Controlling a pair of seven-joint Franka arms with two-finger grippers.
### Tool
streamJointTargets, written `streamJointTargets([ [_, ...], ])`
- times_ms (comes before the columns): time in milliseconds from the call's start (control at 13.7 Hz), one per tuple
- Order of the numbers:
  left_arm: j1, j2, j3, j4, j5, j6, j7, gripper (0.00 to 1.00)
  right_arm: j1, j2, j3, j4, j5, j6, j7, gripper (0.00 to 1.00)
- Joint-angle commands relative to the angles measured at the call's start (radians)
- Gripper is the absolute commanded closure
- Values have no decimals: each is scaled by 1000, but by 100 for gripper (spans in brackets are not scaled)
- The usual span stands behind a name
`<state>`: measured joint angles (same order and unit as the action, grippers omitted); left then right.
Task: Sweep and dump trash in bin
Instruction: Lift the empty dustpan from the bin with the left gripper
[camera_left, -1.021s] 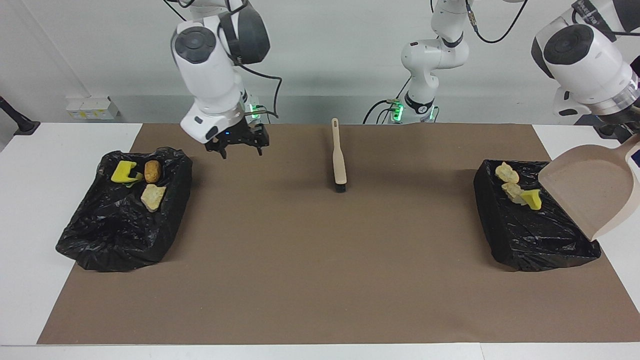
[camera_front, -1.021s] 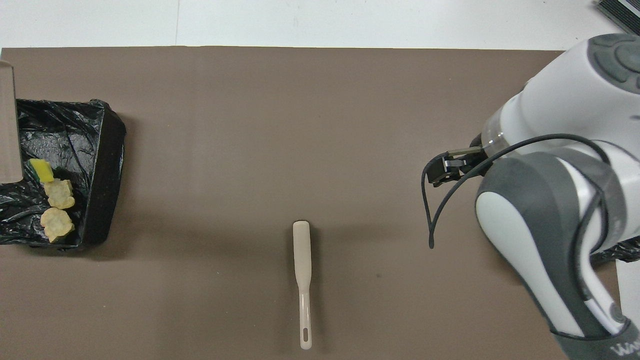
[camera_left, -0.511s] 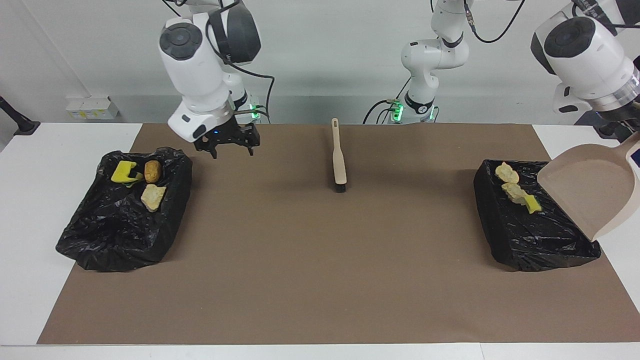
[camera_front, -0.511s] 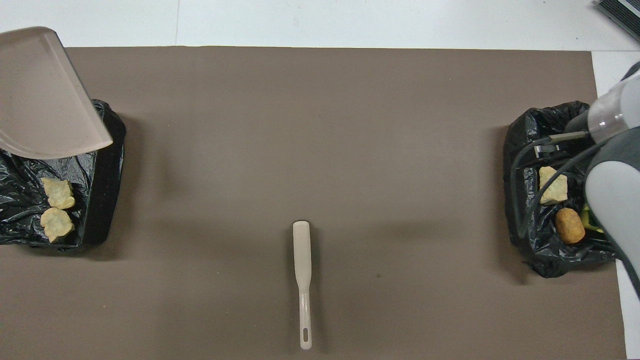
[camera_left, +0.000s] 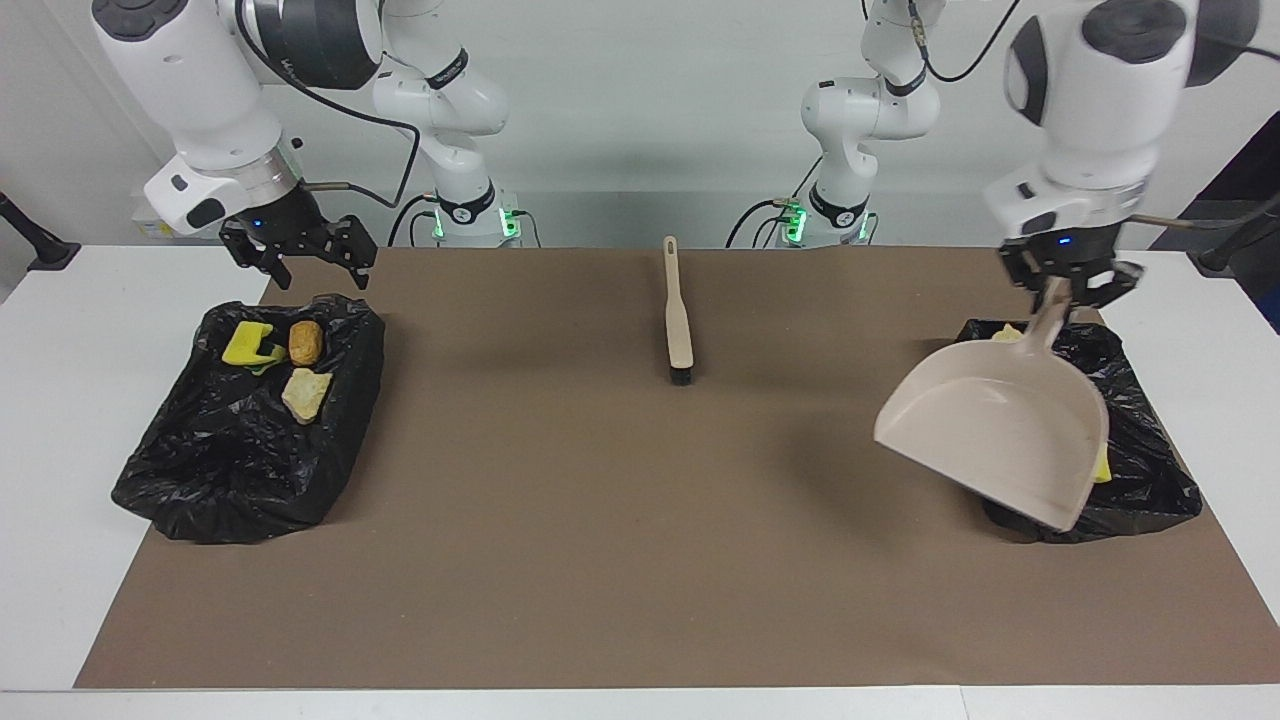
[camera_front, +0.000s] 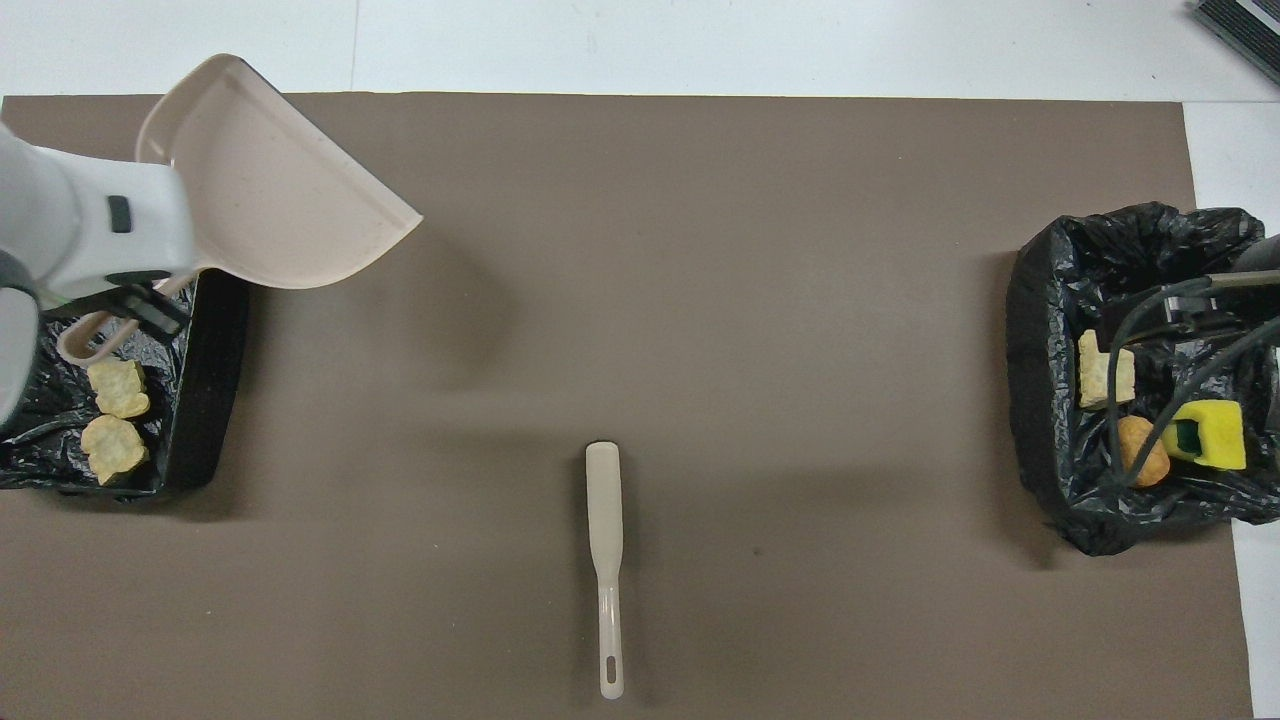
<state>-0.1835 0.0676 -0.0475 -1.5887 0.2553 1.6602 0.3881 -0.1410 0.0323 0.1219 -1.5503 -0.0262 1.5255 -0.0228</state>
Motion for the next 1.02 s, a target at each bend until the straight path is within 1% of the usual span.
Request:
streamJointTargets([
  [0,-42,-8,15,-55,-128,96,-153,100,-2,-15,10,-2,-12,-19,-28,0],
  [73,-91,0,17,-74,-137,128,-235,100,-2,-17,12,-2,-12,-21,-35,0],
  [219,-180,55,15,-77,-143,194,-461,100,0,-17,12,-2,-12,-19,-61,0],
  [292,-218,69,15,-80,-160,222,-539,100,3,-19,12,-5,-11,-21,-69,0],
  [365,-253,104,15,-76,-185,240,-592,100,1,-20,12,-5,-11,-30,-75,0],
  [438,-296,145,17,-68,-198,277,-650,100,-37,-19,25,-4,-5,-38,-100,0],
  [511,-322,187,15,-73,-202,336,-711,100,-107,-20,79,-4,-3,-39,-135,0],
  [584,-332,211,15,-80,-209,383,-725,100,-126,-23,119,-1,-17,-39,-144,0],
  [730,-362,257,15,-80,-255,446,-724,100,-123,-25,110,1,-17,-45,-140,0],
  [802,-388,277,15,-100,-257,490,-724,100,-121,-26,108,1,-12,-57,-137,0],
  [875,-399,276,15,-138,-261,539,-713,100,-96,-28,90,10,-6,-70,-109,0],
  [948,-401,268,12,-161,-275,561,-712,100,-18,-32,8,47,-12,-94,-59,0],
])
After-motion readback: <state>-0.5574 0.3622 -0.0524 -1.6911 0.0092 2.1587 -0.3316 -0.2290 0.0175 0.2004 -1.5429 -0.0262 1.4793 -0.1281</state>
